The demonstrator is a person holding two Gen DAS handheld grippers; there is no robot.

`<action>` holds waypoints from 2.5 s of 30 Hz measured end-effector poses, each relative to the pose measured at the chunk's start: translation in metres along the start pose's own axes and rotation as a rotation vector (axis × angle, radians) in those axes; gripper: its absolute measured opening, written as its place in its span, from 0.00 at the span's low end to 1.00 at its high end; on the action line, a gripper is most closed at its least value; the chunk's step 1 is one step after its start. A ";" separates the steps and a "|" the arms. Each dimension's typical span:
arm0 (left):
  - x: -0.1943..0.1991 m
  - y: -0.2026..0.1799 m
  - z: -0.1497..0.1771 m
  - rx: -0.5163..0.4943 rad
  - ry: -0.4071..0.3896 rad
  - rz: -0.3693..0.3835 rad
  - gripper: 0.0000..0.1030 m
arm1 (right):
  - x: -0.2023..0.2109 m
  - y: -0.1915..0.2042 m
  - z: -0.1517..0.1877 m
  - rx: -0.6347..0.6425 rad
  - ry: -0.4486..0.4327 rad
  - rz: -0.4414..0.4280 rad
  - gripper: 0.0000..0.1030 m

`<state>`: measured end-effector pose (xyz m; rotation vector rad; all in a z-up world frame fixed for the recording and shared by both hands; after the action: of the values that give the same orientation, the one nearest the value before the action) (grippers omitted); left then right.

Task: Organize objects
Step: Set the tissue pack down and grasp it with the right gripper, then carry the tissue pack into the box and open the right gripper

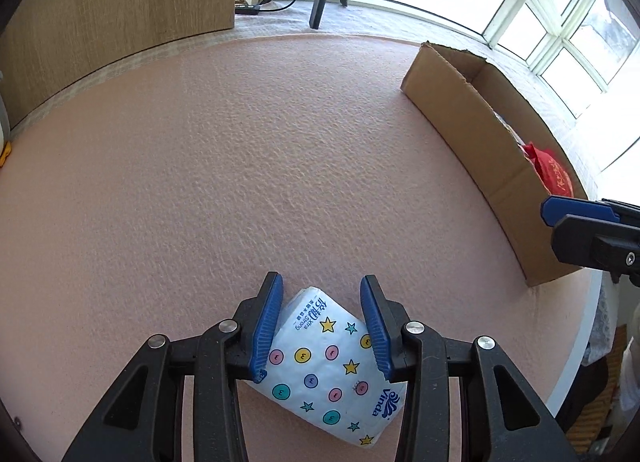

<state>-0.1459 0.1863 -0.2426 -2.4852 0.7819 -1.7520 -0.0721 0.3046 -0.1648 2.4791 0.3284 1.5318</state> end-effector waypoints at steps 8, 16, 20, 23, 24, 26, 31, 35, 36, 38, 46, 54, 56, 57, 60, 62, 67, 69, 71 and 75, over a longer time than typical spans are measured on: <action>0.035 -0.002 0.019 0.021 -0.033 -0.051 0.50 | -0.003 0.003 -0.001 0.018 0.008 -0.017 0.45; 0.061 0.018 0.058 0.201 -0.022 -0.015 0.66 | -0.022 0.027 0.002 0.126 0.068 -0.065 0.47; 0.049 0.020 0.066 0.245 -0.003 0.003 0.65 | -0.043 0.043 0.010 0.177 0.140 -0.125 0.52; 0.049 0.018 0.069 0.260 -0.008 0.020 0.64 | -0.058 0.051 0.015 0.194 0.196 -0.164 0.52; 0.049 0.017 0.070 0.259 -0.009 0.022 0.64 | -0.062 0.053 0.016 0.195 0.209 -0.177 0.52; 0.048 0.016 0.071 0.261 -0.008 0.026 0.64 | -0.068 0.057 0.018 0.199 0.231 -0.197 0.52; 0.043 0.013 0.069 0.280 0.000 0.046 0.61 | -0.078 0.065 0.020 0.242 0.264 -0.193 0.52; 0.039 0.011 0.067 0.291 0.003 0.063 0.57 | -0.084 0.067 0.020 0.243 0.275 -0.201 0.52; 0.039 0.011 0.067 0.294 0.004 0.066 0.56 | -0.085 0.068 0.020 0.244 0.278 -0.204 0.52; 0.037 0.011 0.066 0.302 0.005 0.075 0.53 | -0.087 0.068 0.020 0.244 0.284 -0.209 0.52; 0.041 0.008 0.065 0.296 0.003 0.078 0.49 | -0.093 0.071 0.022 0.249 0.292 -0.224 0.34; 0.055 -0.015 0.045 0.235 -0.037 0.082 0.48 | -0.075 0.062 0.012 0.243 0.234 -0.203 0.33; 0.058 -0.025 0.036 0.214 -0.054 0.089 0.48 | -0.066 0.057 0.007 0.240 0.208 -0.191 0.33; 0.060 -0.030 0.031 0.202 -0.061 0.092 0.48 | -0.061 0.054 0.003 0.237 0.194 -0.184 0.33; 0.063 -0.051 0.014 0.156 -0.081 0.098 0.48 | -0.044 0.042 -0.006 0.230 0.145 -0.153 0.33; 0.063 -0.065 0.003 0.129 -0.093 0.105 0.48 | -0.032 0.033 -0.012 0.225 0.109 -0.125 0.33; 0.057 -0.108 -0.030 0.063 -0.118 0.129 0.48 | -0.006 0.008 -0.027 0.191 0.029 -0.068 0.33; 0.054 -0.125 -0.040 0.038 -0.124 0.139 0.48 | 0.006 -0.005 -0.030 0.174 0.003 -0.047 0.33; 0.051 -0.142 -0.046 0.016 -0.125 0.150 0.48 | 0.016 -0.018 -0.032 0.158 -0.020 -0.025 0.33; 0.040 -0.172 -0.057 -0.024 -0.118 0.170 0.48 | 0.034 -0.045 -0.033 0.118 -0.052 0.010 0.34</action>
<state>-0.1185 0.3368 -0.1377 -2.4284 0.9768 -1.5361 -0.0903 0.3593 -0.1346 2.6093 0.4099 1.4893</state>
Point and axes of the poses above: each gripper's, at about its wrist camera, not at the fingertips, and x roughly against the way its jaws point, y to its left, z to its underside, the point moved 7 cm from there along -x, roughly the way its jaws point, and after that the axes turned 9 degrees about x, right-handed, at the moved point
